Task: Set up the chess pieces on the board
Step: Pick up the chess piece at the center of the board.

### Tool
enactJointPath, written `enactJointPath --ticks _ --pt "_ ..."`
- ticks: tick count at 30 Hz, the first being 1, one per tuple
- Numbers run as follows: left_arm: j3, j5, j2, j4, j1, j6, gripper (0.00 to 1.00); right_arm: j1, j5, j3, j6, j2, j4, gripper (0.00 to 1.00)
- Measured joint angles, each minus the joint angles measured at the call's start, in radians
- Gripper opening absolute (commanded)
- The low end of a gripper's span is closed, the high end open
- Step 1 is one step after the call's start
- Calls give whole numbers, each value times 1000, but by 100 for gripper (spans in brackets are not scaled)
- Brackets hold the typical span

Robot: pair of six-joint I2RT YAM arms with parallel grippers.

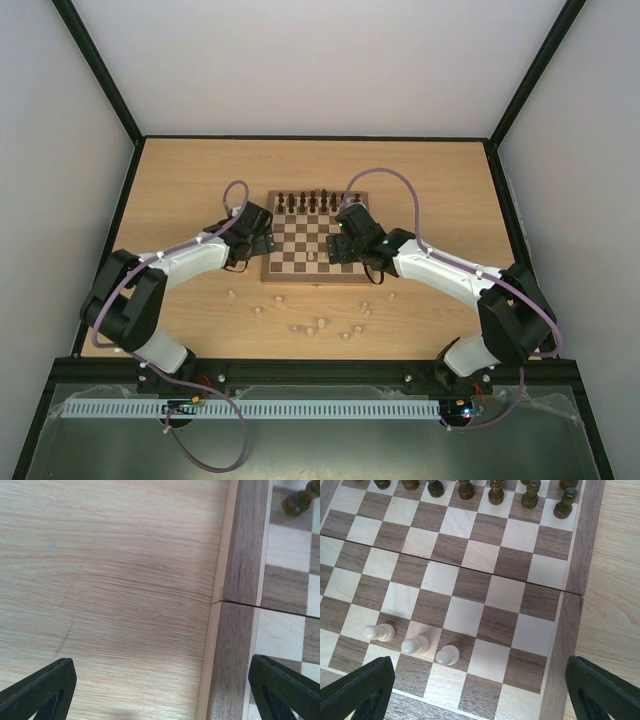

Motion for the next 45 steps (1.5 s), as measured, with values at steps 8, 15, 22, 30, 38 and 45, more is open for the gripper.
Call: enactJointPath --ticks 8,15,22,30,38,45 --pt "-21 -29 -104 -47 0 -59 96 0 -28 -5 1 -5 4 93" --pt "-109 -47 -189 -76 0 -115 91 0 -51 -8 4 -14 9 91" --pt "-157 -43 -186 -74 -9 -145 82 0 -70 -11 4 -24 16 90" --pt "-186 -40 -182 -60 -49 -155 56 0 -79 -12 4 -26 19 89" --pt "-192 -33 -168 -43 -68 -146 42 0 -82 -13 4 -26 21 89" --pt "-197 -27 -124 -22 -68 -136 23 0 -84 -14 4 -26 21 88"
